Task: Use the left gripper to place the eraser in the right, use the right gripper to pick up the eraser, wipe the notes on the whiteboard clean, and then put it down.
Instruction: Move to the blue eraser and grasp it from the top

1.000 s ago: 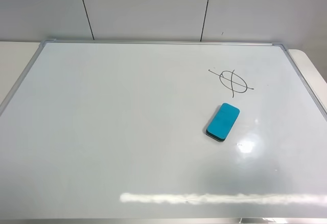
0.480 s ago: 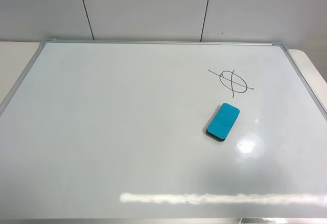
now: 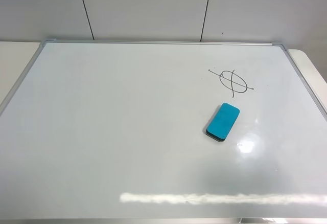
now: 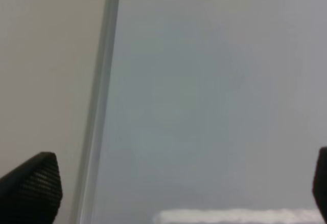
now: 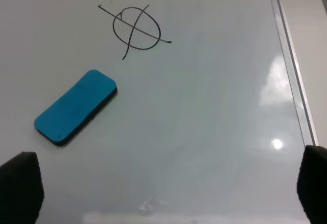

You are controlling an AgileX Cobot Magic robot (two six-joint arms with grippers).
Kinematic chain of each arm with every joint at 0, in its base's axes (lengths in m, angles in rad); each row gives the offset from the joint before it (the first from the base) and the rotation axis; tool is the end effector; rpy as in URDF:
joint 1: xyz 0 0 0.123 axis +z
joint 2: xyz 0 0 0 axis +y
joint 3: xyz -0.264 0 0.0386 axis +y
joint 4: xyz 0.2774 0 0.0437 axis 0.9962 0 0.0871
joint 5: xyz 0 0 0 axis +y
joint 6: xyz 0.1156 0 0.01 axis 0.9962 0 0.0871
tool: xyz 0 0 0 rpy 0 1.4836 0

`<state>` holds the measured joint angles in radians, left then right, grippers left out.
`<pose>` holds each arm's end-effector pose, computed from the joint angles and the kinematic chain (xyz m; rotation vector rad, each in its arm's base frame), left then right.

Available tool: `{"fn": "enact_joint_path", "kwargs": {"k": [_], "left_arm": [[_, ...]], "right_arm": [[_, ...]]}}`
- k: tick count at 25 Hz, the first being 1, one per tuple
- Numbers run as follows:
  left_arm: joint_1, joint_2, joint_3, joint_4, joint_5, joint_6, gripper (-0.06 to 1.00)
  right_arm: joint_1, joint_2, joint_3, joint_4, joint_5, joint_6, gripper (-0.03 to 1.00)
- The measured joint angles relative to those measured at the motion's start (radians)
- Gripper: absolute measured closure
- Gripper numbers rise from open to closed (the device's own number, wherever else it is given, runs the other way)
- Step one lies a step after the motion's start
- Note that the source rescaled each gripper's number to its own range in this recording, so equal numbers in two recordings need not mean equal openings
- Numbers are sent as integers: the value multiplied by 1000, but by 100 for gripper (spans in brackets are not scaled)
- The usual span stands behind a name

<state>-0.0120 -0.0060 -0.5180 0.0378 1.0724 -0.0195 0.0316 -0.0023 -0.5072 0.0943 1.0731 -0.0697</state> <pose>0.0579 0.0032 0.2850 -0.0102 2.0315 0.0253 0.0592 0.0115 0.2815 -0.1091 2.0418 0.0891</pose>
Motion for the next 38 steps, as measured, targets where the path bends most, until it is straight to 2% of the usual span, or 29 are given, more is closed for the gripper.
{"fn": "enact_joint_path", "kwargs": {"k": [11,20,25,32,38], "left_arm": [[0,0,0,0,0,0,-6],[0,0,0,0,0,0,-6],[0,0,0,0,-1,0,-6],[0,0,0,0,-1,0,-6],[0,0,0,0,-1,0,-6]], "right_arm": [[0,0,0,-15,-1,9,-3],[0,0,0,30,-15,122,-3],[0,8,0,32,-23,143,-3],[0,257,-4,34,-56,194,-3],[0,508,-27,13,-199,401,-3]]}}
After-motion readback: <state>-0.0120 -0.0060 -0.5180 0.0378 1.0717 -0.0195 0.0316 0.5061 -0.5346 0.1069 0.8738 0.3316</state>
